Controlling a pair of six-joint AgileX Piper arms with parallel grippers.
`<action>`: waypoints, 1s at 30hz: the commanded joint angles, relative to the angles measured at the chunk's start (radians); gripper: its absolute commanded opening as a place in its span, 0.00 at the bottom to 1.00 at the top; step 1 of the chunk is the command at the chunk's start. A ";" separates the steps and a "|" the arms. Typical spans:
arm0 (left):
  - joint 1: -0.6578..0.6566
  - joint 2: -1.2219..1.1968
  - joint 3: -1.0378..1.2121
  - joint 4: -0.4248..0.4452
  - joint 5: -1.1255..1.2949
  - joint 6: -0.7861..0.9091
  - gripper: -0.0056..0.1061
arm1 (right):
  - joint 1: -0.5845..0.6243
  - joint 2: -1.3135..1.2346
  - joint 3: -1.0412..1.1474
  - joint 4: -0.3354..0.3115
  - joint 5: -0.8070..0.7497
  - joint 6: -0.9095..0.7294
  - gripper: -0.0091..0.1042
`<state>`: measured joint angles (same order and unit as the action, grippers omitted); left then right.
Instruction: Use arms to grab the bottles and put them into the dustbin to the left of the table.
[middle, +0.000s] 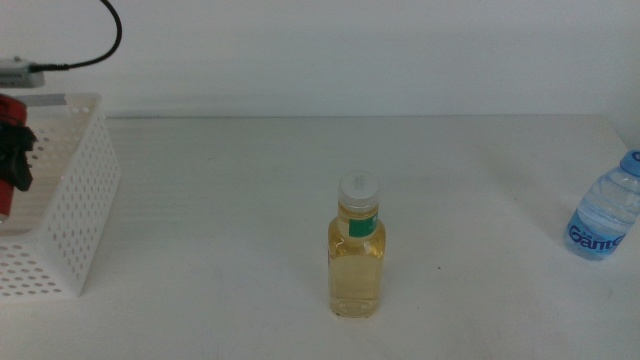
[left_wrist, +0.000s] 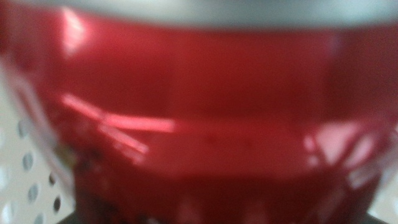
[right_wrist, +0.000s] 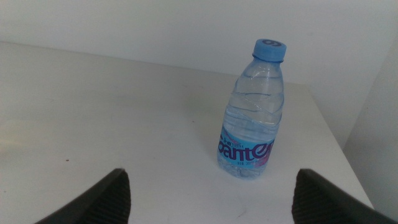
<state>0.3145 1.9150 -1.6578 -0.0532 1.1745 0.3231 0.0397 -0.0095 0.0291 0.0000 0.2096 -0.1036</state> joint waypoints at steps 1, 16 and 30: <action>0.000 -0.037 -0.041 -0.004 -0.046 -0.006 0.01 | -0.007 -0.028 -0.009 -0.005 -0.080 -0.005 0.68; -0.002 0.097 -0.041 -0.005 -0.125 -0.008 0.01 | -0.007 -0.028 -0.009 -0.005 -0.080 -0.005 0.68; -0.003 0.138 -0.041 -0.005 -0.129 -0.008 0.68 | -0.007 -0.028 -0.009 -0.005 -0.080 -0.005 0.68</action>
<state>0.3145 2.1230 -1.6629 -0.0532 1.0572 0.3231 0.0397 -0.0097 0.0291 0.0000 0.2096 -0.1036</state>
